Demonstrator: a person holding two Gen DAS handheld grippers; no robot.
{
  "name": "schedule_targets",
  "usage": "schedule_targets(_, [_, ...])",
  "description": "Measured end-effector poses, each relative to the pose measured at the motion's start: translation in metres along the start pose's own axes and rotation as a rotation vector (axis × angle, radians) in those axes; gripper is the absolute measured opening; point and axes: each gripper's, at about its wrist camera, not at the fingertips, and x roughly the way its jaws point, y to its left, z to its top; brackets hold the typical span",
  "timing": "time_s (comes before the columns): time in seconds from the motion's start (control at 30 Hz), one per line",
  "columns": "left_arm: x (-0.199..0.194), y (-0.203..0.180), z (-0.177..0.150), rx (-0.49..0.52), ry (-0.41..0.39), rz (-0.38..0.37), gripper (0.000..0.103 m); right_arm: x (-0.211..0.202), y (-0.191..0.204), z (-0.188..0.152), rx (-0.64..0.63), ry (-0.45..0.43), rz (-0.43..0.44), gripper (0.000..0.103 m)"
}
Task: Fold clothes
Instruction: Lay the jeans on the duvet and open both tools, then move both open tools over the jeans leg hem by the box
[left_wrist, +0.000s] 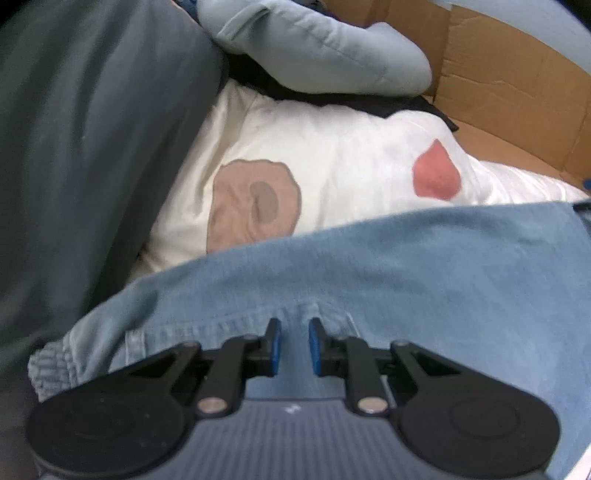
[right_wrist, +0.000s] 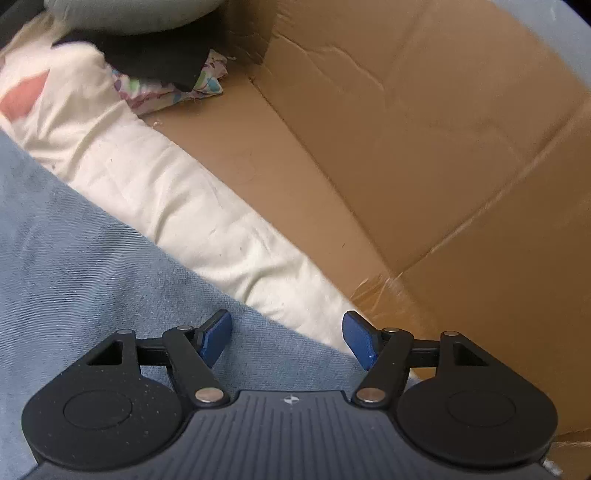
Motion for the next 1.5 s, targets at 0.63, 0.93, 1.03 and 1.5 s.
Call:
schedule_targets(0.63, [-0.097, -0.065, 0.005, -0.023, 0.000, -0.097, 0.046, -0.123, -0.024, -0.030, 0.117, -0.059, 0.043, 0.035])
schedule_targets(0.93, [-0.159, -0.106, 0.051, 0.000, 0.082, -0.203, 0.055, -0.260, -0.067, -0.052, 0.200, -0.043, 0.070, 0.042])
schedule_targets(1.03, [-0.181, -0.121, 0.067, 0.007, 0.067, -0.205, 0.056, -0.299, -0.082, -0.059, 0.222, -0.051, 0.052, 0.043])
schedule_targets(1.5, [-0.216, -0.213, 0.117, 0.070, 0.033, -0.238, 0.066, -0.377, -0.137, -0.118, 0.271, -0.090, 0.008, 0.048])
